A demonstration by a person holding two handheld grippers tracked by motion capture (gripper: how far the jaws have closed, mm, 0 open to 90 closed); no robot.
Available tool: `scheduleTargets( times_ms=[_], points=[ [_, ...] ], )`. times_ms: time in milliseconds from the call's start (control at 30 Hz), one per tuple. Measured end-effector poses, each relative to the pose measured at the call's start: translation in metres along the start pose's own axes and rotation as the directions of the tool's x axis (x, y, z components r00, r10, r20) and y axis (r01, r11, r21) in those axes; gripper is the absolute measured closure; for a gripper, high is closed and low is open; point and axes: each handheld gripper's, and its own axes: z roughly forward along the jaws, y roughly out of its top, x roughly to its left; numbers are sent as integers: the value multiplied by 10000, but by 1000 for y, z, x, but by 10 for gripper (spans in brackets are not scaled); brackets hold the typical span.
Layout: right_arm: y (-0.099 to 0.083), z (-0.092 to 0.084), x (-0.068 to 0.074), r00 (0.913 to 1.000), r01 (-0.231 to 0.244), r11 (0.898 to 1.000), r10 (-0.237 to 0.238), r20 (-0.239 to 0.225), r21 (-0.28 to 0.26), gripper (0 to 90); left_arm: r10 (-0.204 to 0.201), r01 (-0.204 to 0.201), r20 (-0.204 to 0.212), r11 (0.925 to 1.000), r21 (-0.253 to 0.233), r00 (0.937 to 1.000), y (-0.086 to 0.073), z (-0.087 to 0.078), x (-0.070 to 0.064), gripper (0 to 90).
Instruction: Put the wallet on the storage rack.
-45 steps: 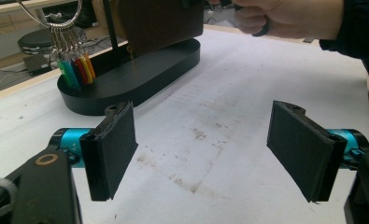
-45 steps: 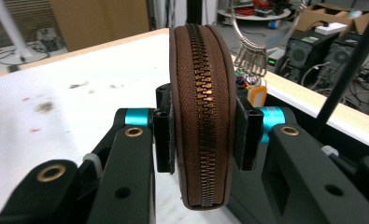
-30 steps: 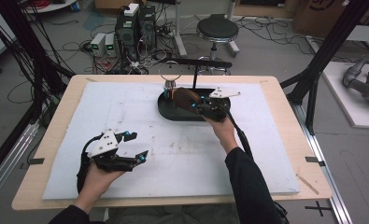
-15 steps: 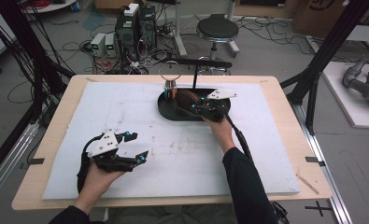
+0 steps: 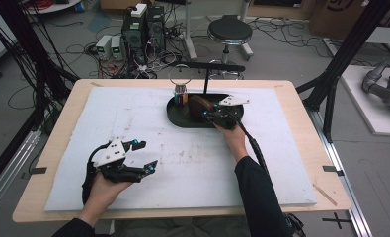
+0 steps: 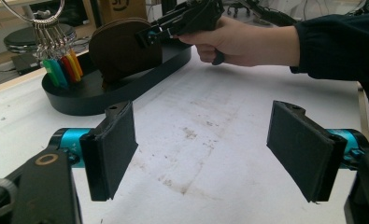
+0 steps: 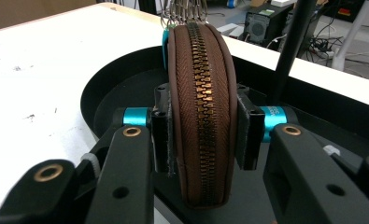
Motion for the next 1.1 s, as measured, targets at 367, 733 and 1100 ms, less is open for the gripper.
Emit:
scheduleTargets(
  times_ms=[367, 733, 1100],
  points=[
    [1, -6, -6, 9977, -131, 9989, 101, 667, 450, 550, 54, -54, 1, 10000, 16, 10000, 0, 0, -1, 238],
    [11, -28, -10, 9830, -125, 9996, 73, 1836, 273, 305, 153, -153, -78, 9999, 77, 9999, 0, 0, 0, 238],
    [18, -93, -8, 9988, 18, 9994, -2, 488, -343, 289, 243, -238, -329, 9996, 144, 9992, 2, 5, 7, 238]
  ],
)
